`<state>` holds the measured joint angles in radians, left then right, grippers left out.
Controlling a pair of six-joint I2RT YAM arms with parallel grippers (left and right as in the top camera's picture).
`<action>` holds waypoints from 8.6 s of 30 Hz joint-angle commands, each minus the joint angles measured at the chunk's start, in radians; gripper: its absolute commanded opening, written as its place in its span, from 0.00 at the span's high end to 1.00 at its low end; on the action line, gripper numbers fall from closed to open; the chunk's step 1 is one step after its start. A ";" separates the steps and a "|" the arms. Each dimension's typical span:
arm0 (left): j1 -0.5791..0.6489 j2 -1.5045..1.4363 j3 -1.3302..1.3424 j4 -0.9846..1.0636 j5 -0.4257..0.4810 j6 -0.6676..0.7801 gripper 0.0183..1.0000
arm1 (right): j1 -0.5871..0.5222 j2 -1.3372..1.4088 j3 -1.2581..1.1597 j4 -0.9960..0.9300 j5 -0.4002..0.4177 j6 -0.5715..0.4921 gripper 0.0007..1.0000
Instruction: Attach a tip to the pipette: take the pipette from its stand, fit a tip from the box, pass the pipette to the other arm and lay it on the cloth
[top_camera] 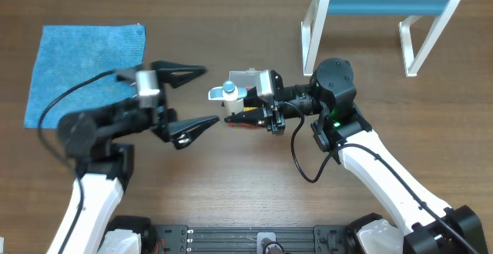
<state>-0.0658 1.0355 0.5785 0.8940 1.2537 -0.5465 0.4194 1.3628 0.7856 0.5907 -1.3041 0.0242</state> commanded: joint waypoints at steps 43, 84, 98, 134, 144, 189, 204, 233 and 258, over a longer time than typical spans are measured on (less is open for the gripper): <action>0.092 0.157 0.049 0.185 -0.040 0.002 0.99 | -0.182 -0.222 0.014 -0.450 0.594 -0.252 0.20; 0.373 0.849 1.075 -1.886 -1.212 0.744 0.99 | 0.280 -1.353 -0.720 -0.769 2.109 -0.059 0.20; 0.372 1.036 1.075 -1.696 -1.189 0.773 0.99 | 0.550 -1.343 -0.735 -0.784 2.430 -0.050 0.19; 0.373 1.178 1.075 -1.564 -1.115 0.686 0.69 | 0.550 -1.343 -0.735 -0.784 2.430 -0.050 0.19; 0.372 1.178 1.075 -1.585 -1.120 0.686 0.42 | 0.550 -1.343 -0.735 -0.784 2.430 -0.050 0.19; 0.208 -0.591 0.851 -1.876 -1.162 0.607 0.00 | 0.550 -1.343 -0.735 -0.784 2.430 -0.050 0.19; 0.215 -1.032 -0.292 -0.704 -0.836 0.607 0.00 | 0.550 -1.343 -0.735 -0.784 2.430 -0.050 0.19; 0.082 -1.032 -0.573 -0.964 -1.373 0.431 0.00 | 0.550 -1.343 -0.735 -0.784 2.430 -0.050 0.19; 0.084 -1.032 -0.573 -0.966 -1.329 0.430 0.00 | 0.550 -1.343 -0.735 -0.784 2.430 -0.050 0.19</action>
<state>0.0216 0.0109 0.0063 -0.0643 -0.0708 -0.1036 0.9642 0.0223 0.0559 -0.1936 1.1099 -0.0410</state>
